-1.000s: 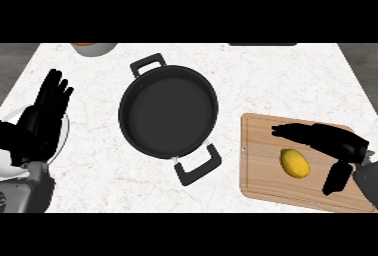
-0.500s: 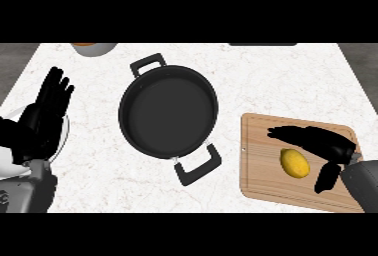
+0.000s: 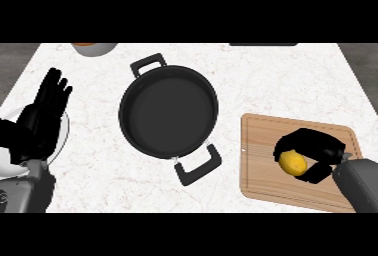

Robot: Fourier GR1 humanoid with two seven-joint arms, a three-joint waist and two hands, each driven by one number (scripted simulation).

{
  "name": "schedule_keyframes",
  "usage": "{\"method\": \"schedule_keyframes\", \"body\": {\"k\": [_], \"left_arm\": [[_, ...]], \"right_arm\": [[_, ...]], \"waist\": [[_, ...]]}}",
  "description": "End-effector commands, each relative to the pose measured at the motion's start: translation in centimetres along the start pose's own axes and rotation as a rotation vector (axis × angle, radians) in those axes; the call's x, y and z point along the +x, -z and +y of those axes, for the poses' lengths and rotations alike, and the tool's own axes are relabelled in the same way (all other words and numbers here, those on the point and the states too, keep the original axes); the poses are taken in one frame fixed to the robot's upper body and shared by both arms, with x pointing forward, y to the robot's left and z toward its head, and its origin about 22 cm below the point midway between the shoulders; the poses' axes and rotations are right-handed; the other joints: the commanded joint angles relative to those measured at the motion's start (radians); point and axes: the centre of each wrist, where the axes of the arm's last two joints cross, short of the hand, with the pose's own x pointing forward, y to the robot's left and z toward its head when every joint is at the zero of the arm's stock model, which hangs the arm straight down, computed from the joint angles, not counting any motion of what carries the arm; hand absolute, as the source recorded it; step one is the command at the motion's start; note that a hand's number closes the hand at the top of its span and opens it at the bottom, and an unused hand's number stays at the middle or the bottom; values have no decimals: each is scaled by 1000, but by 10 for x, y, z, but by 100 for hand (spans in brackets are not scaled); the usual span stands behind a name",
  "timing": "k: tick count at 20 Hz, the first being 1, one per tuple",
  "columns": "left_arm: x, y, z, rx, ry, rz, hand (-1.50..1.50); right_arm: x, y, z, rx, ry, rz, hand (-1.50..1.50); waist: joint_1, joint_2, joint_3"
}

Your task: Pick the lemon from the cutting board and place it in the pot

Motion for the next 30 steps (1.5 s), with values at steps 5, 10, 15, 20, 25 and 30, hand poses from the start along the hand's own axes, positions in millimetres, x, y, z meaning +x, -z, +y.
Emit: {"method": "schedule_keyframes", "body": {"k": [5, 10, 15, 20, 25, 30], "left_arm": [[11, 16, -3, 17, -6, -4, 0], [-3, -2, -3, 29, -8, -8, 0], [-3, 3, -6, -14, 4, 20, 0], [0, 6, -9, -20, -3, 13, 0], [-5, 4, -6, -6, 4, 30, 0], [-2, 5, -4, 1, -6, 25, 0]], "right_arm": [[-10, -7, 8, 22, -31, -42, 150], [67, 66, 25, -46, -18, -56, 150], [170, 149, 37, -45, -24, -137, 150], [210, 146, 32, -121, -30, -70, 150], [246, 128, 21, -442, 91, -15, 150], [293, 109, 5, -741, 174, 24, 150]], "waist": [[-4, 2, 1], [-16, -8, -1], [23, -21, -5], [19, -23, 1], [7, -30, 5], [-1, -32, 1]]}}
